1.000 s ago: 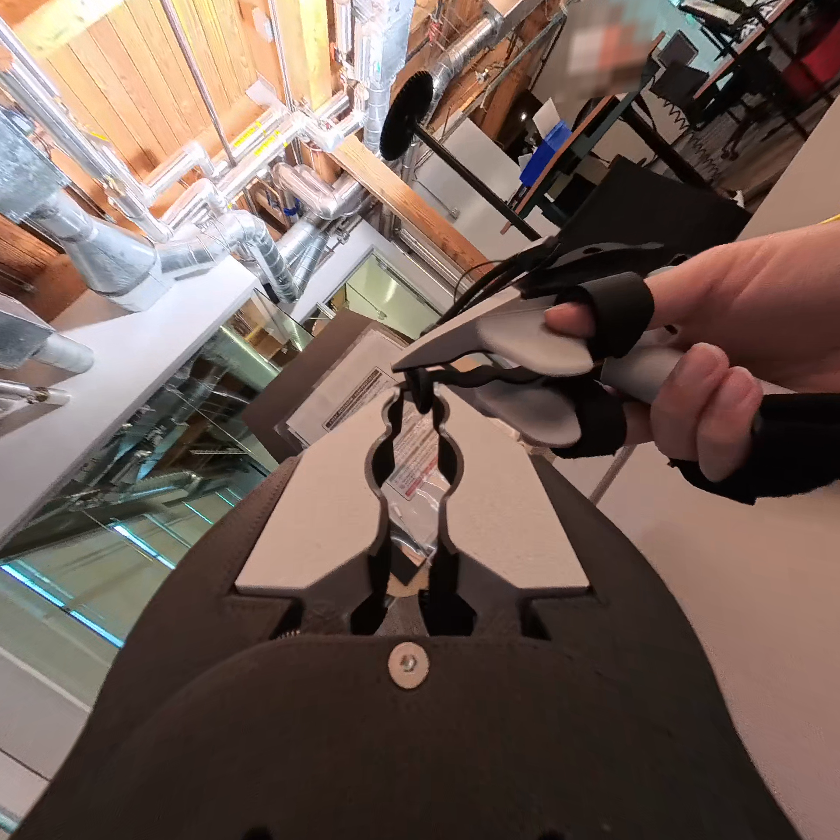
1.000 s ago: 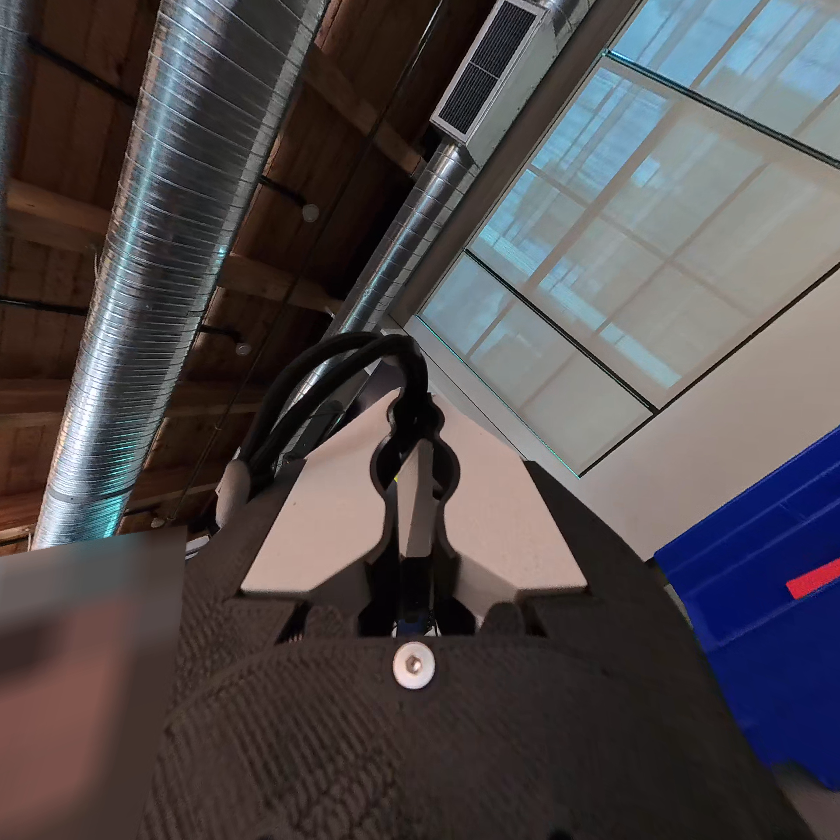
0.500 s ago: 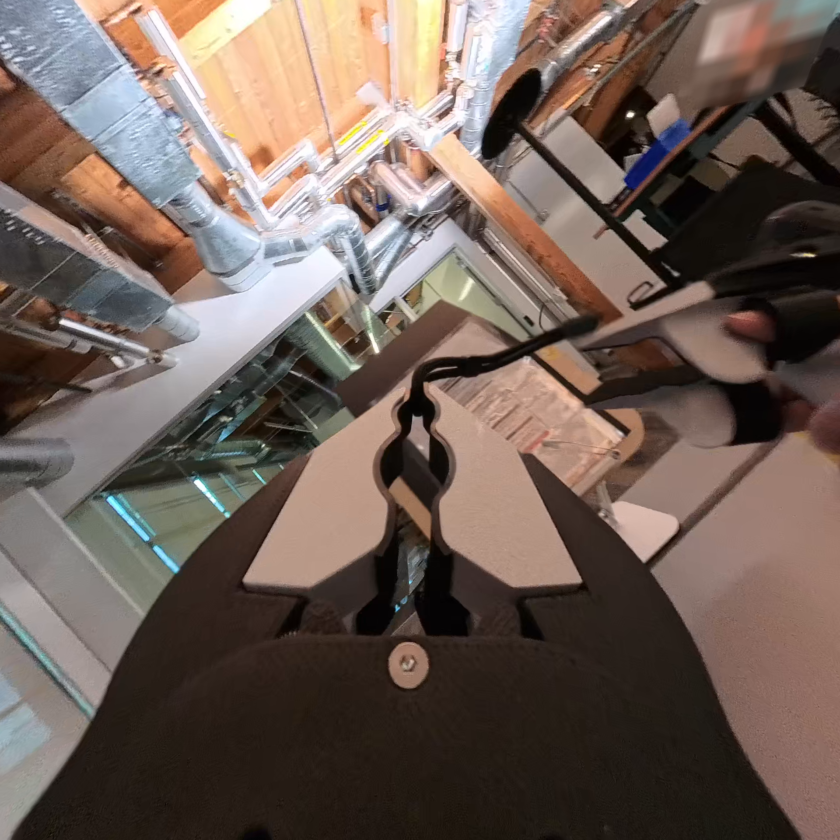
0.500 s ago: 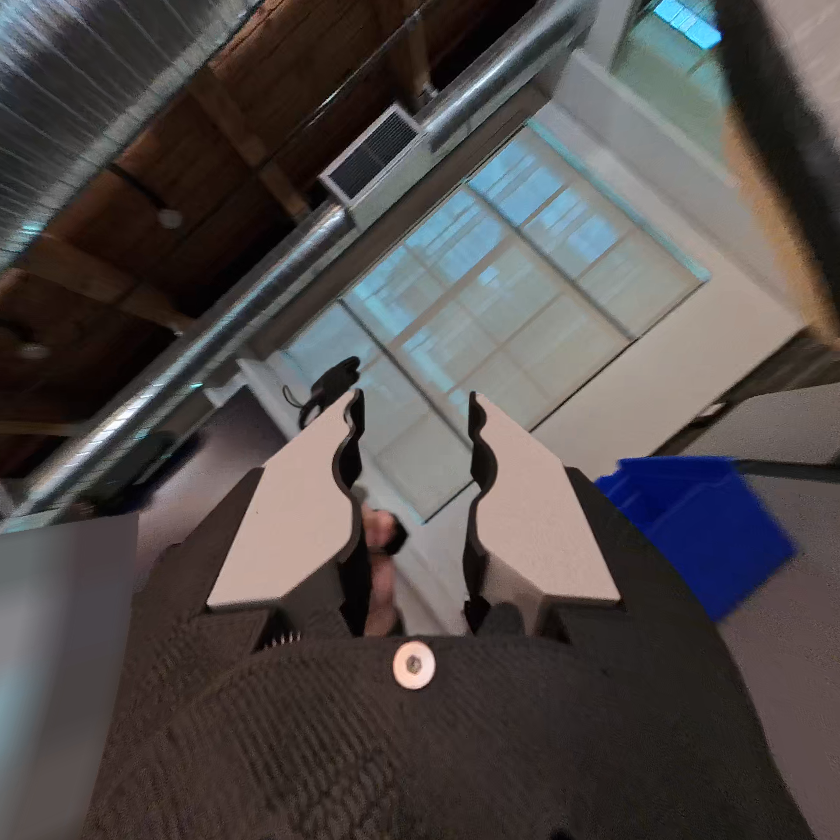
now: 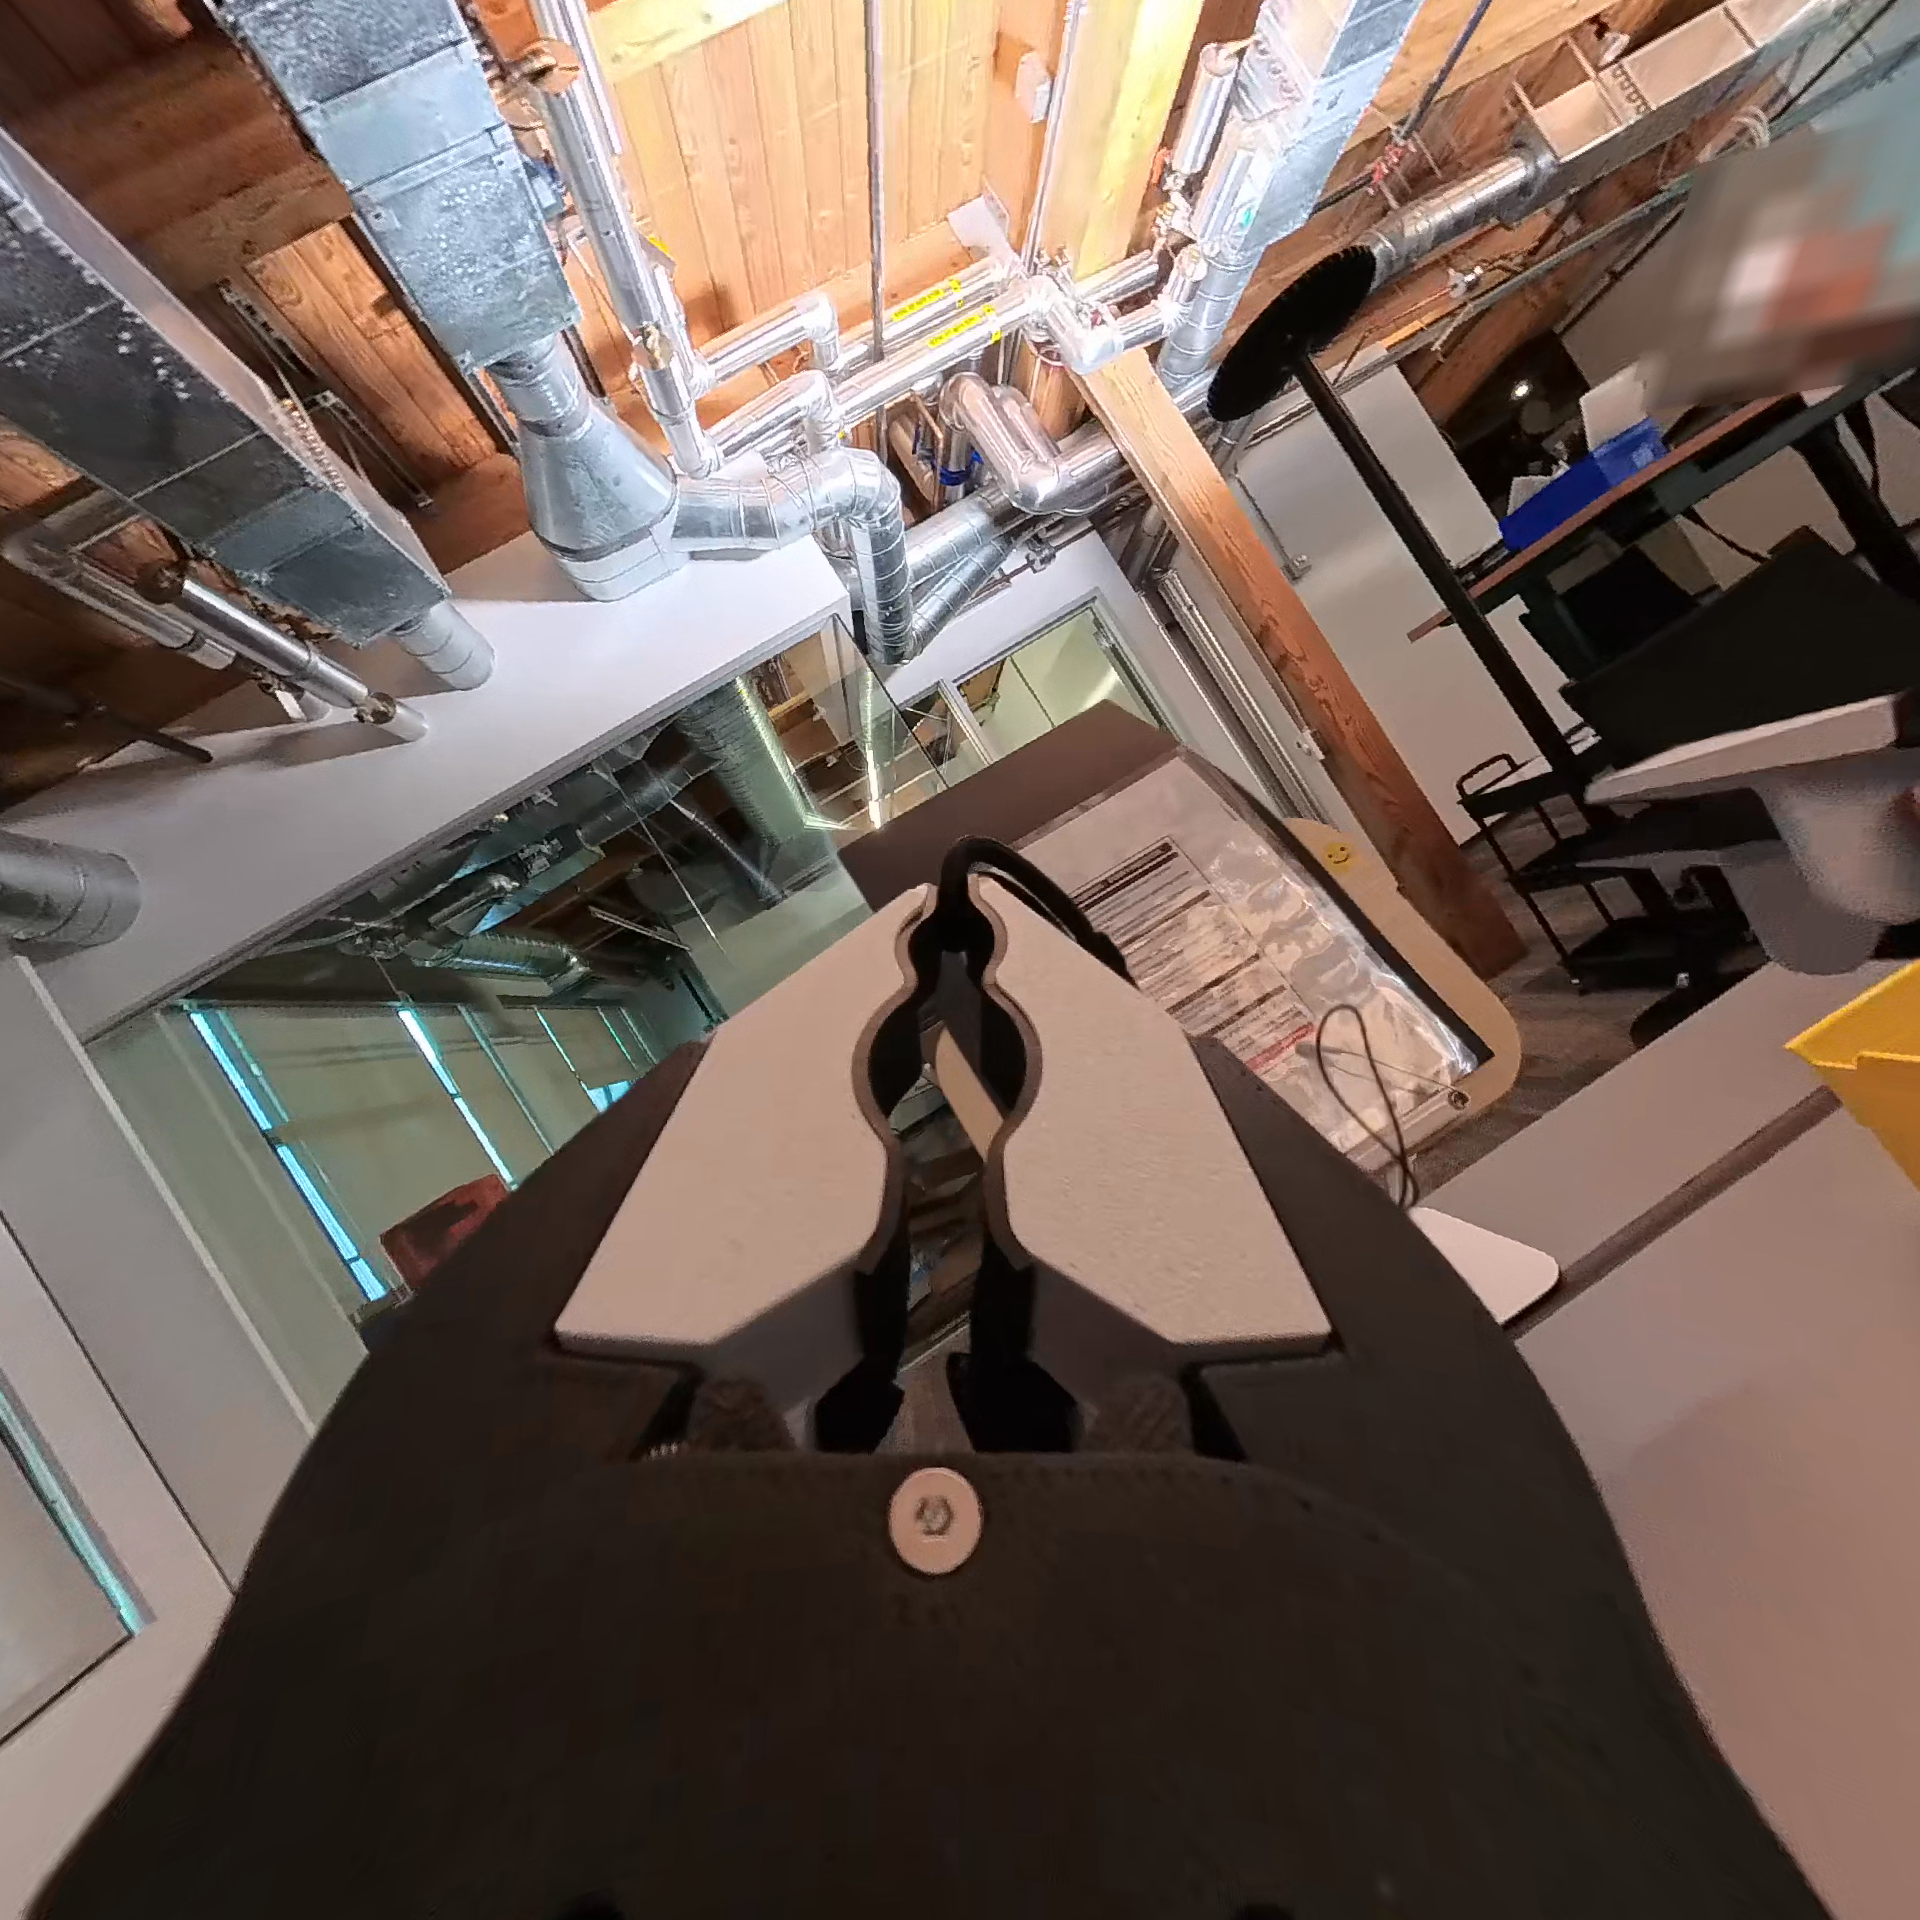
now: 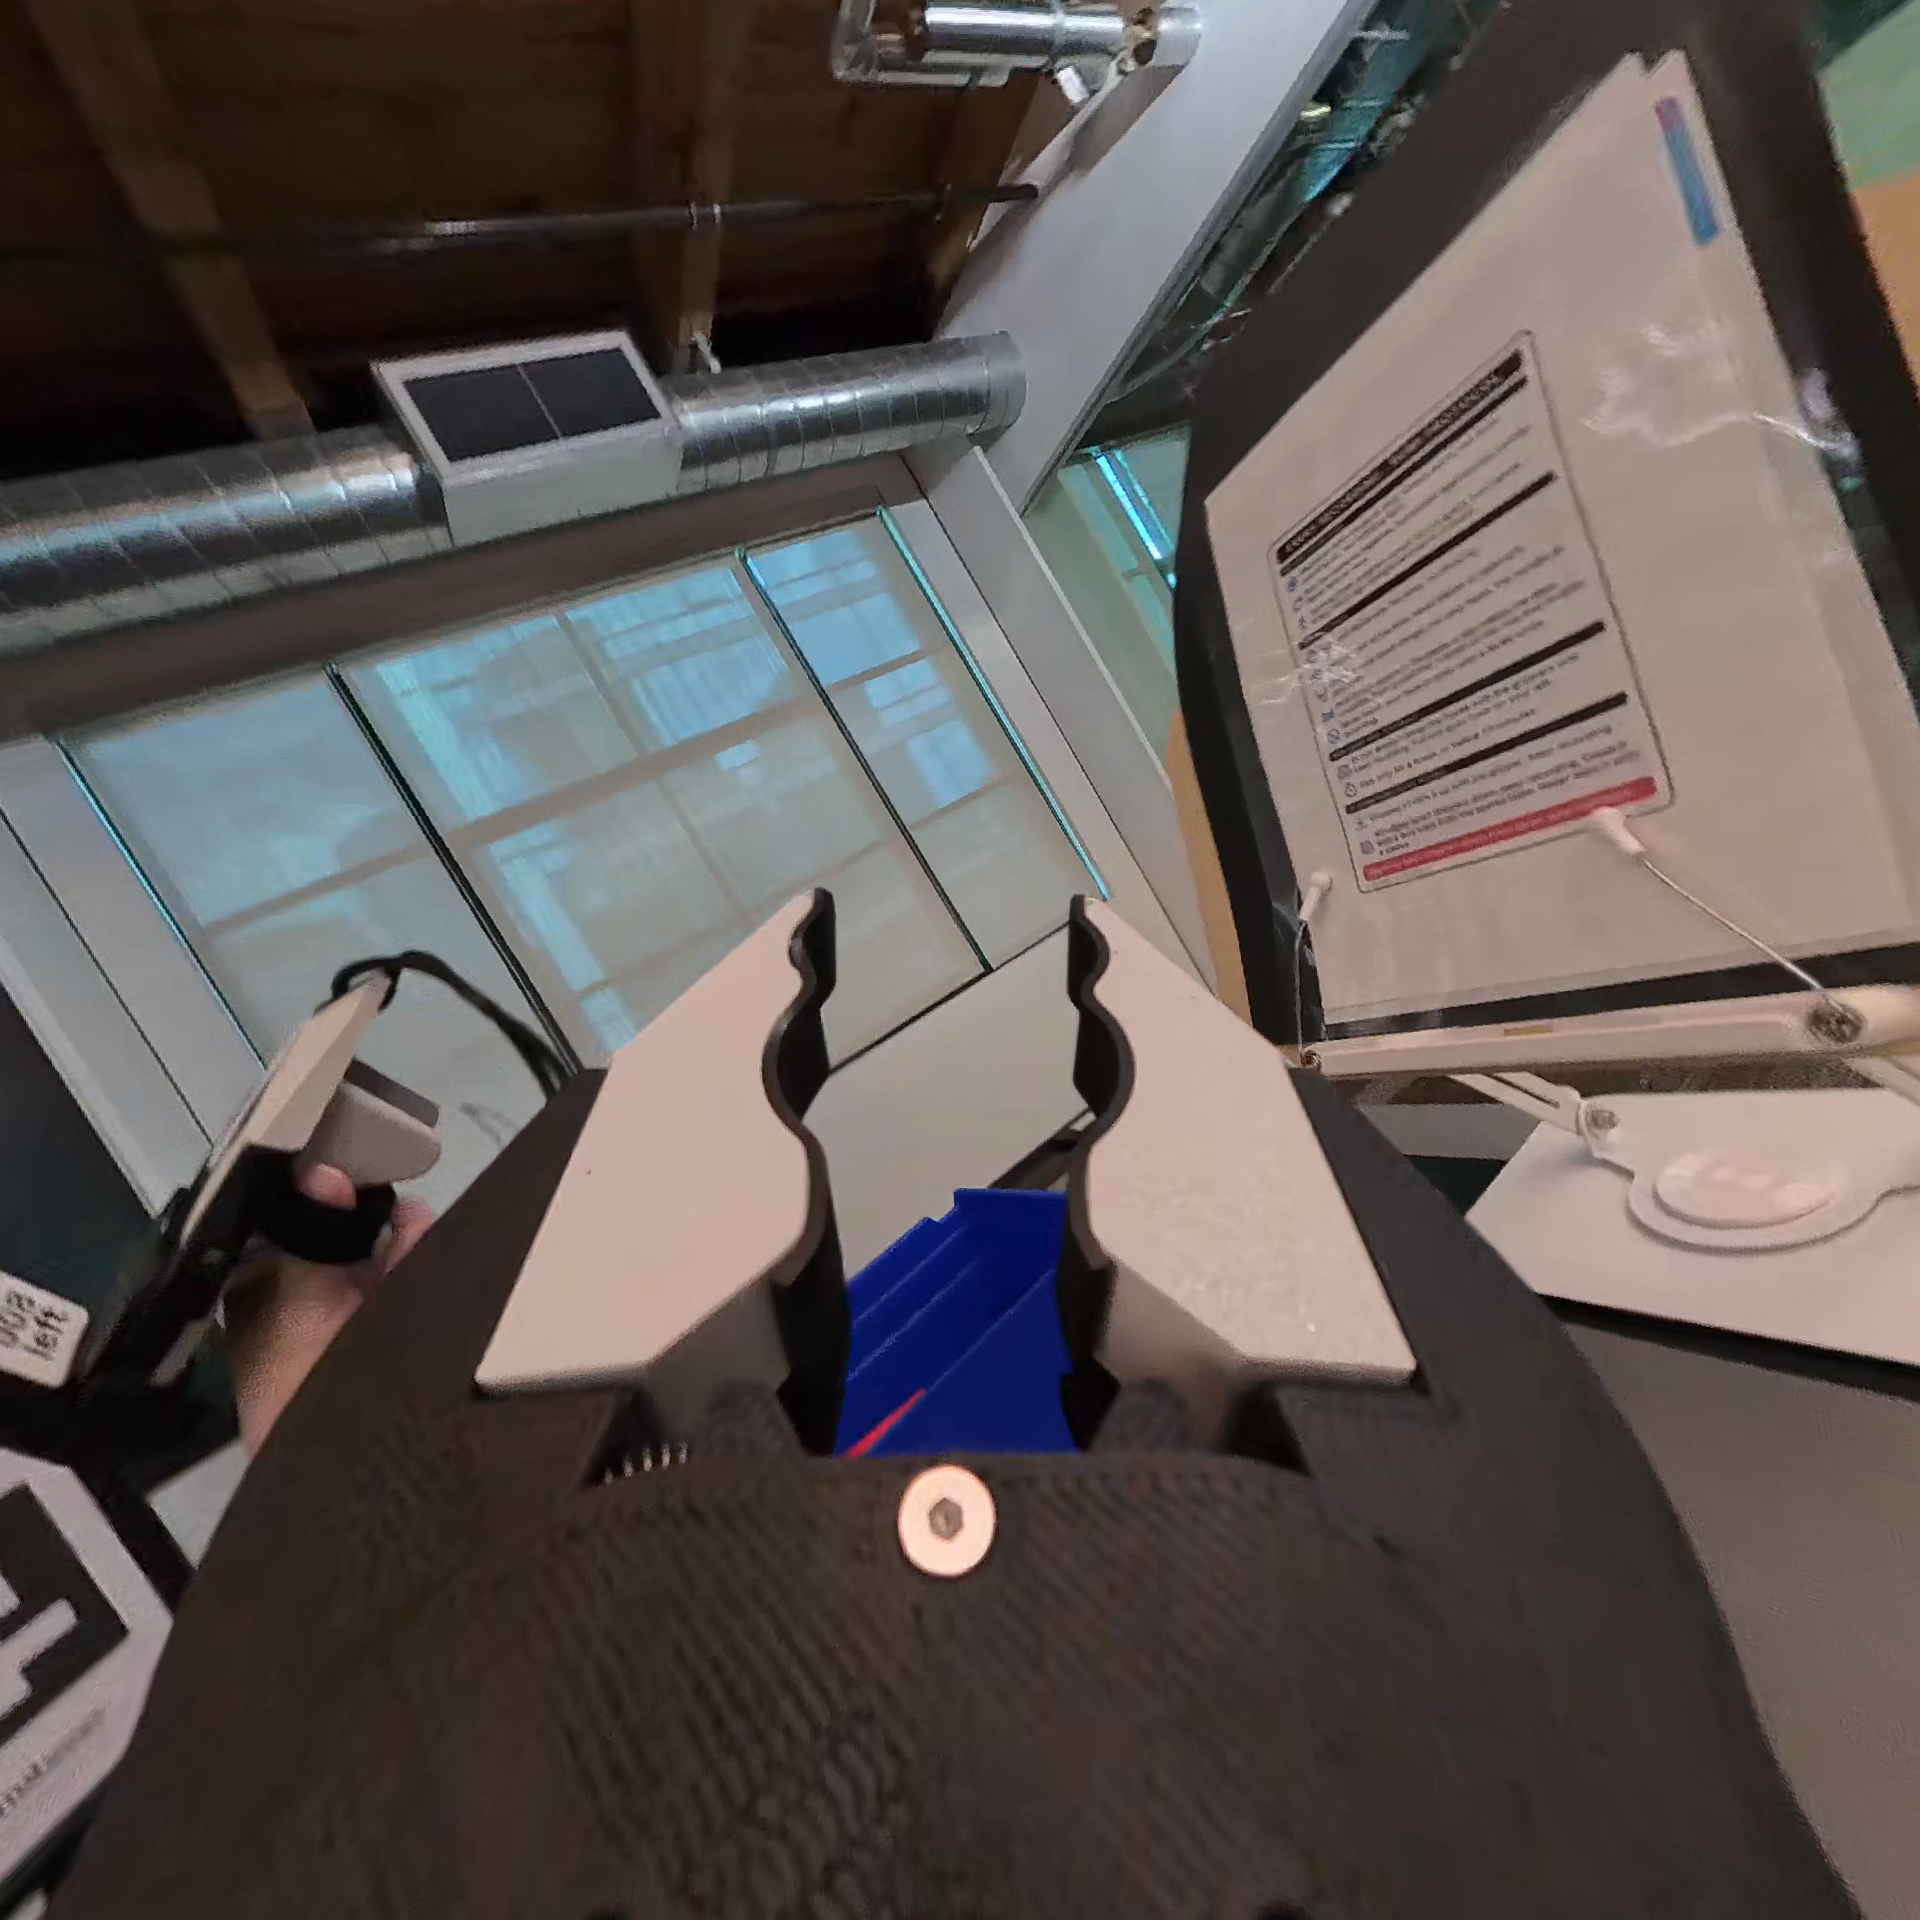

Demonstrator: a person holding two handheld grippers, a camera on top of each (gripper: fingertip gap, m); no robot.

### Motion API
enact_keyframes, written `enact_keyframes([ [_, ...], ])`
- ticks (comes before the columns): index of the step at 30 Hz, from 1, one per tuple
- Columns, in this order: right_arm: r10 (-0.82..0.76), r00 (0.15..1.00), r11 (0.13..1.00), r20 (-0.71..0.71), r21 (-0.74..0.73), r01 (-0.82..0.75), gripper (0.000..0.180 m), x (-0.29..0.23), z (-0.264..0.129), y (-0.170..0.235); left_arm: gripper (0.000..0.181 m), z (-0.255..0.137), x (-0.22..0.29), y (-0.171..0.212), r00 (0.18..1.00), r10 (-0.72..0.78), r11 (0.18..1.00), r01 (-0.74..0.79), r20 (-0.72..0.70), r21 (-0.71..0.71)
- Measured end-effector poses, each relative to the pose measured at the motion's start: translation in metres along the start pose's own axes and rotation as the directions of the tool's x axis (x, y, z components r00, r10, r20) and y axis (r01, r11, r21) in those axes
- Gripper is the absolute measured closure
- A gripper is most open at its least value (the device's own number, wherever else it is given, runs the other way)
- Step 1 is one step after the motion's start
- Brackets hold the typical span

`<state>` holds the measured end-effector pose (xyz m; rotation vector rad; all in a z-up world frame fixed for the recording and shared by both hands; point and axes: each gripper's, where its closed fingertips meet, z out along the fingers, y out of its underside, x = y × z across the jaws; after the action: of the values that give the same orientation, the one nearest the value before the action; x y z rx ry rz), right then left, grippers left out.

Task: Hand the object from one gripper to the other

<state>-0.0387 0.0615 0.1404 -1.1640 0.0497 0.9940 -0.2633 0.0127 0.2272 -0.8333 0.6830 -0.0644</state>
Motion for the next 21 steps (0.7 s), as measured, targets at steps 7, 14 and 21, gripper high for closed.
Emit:
enact_keyframes([
  [7,-0.194,0.948,0.960,0.251,-0.151,0.236,0.139,-0.079,0.015,0.035,0.181,0.012,0.047,-0.003,0.992,0.090,0.996,-0.091,-0.091,-0.010],
  [14,-0.232,0.893,0.888,0.386,-0.291,0.357,0.140,-0.112,0.015,0.075,0.180,0.015,0.081,-0.010,0.979,0.112,0.994,-0.113,-0.168,0.009],
  [21,-0.272,0.863,0.844,0.426,-0.325,0.427,0.178,-0.115,0.011,0.086,0.180,0.012,0.096,-0.020,0.971,0.084,0.996,-0.076,-0.223,0.044],
])
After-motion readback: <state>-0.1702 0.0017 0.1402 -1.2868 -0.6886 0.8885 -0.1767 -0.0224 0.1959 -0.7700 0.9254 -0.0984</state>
